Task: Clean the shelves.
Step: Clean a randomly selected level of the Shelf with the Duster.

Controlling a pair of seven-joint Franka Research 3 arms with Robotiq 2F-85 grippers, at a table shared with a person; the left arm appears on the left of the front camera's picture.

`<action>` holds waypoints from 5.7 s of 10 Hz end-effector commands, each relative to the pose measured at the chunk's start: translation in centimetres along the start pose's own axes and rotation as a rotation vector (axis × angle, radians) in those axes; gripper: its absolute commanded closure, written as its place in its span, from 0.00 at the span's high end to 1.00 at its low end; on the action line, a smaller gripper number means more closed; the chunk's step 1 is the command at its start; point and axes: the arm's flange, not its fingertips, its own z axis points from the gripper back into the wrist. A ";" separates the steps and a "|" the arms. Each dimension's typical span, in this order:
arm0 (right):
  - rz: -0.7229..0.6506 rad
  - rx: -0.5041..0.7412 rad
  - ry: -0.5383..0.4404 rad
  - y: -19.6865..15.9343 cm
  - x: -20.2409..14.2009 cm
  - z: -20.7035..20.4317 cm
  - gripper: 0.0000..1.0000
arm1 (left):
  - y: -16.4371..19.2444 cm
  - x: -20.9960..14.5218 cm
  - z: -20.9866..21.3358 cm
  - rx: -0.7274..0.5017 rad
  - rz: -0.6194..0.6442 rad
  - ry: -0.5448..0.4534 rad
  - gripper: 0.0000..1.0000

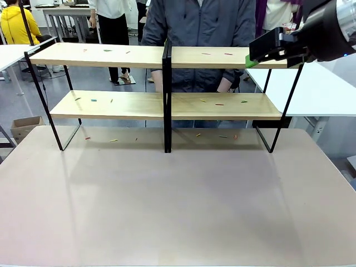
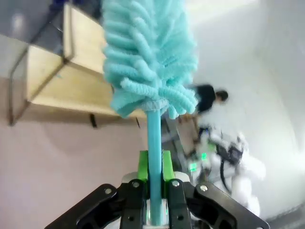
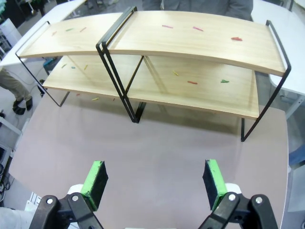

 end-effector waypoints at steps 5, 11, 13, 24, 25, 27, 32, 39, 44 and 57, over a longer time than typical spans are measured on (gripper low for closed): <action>0.000 0.002 -0.001 0.0 0.0 -0.1 1.00 | -5.0 -15.2 -14.3 -0.050 -0.366 1.079 0.13; 0.000 0.002 -0.001 0.0 0.0 -0.1 1.00 | -4.4 -20.9 -17.9 -0.032 -0.269 1.165 0.13; 0.000 0.002 -0.001 0.0 0.0 -0.1 1.00 | -4.8 -24.6 -20.4 -0.008 -0.354 1.235 0.13; 0.000 0.002 -0.001 0.0 0.0 -0.1 1.00 | -5.1 -29.9 -33.0 0.010 -0.326 1.637 0.13; 0.000 0.002 -0.001 0.0 0.0 -0.1 1.00 | -4.9 -30.7 -33.3 0.001 -0.367 1.699 0.13; 0.000 0.002 -0.001 0.0 0.0 -0.1 1.00 | -4.8 -30.0 -32.9 0.049 -0.306 1.522 0.13; 0.000 0.002 -0.001 0.0 0.0 -0.1 1.00 | -6.2 -31.1 -36.9 0.162 -0.271 1.186 0.13; 0.000 0.002 -0.001 0.0 0.0 -0.1 1.00 | -3.9 -32.4 -44.9 0.541 -0.266 0.661 0.13; 0.000 0.002 -0.001 0.0 0.0 -0.1 1.00 | -3.6 -31.9 -44.7 0.503 -0.256 0.741 0.13; 0.000 0.002 -0.001 0.0 0.0 -0.1 1.00 | -1.1 -28.3 -61.3 0.880 -0.165 0.416 0.13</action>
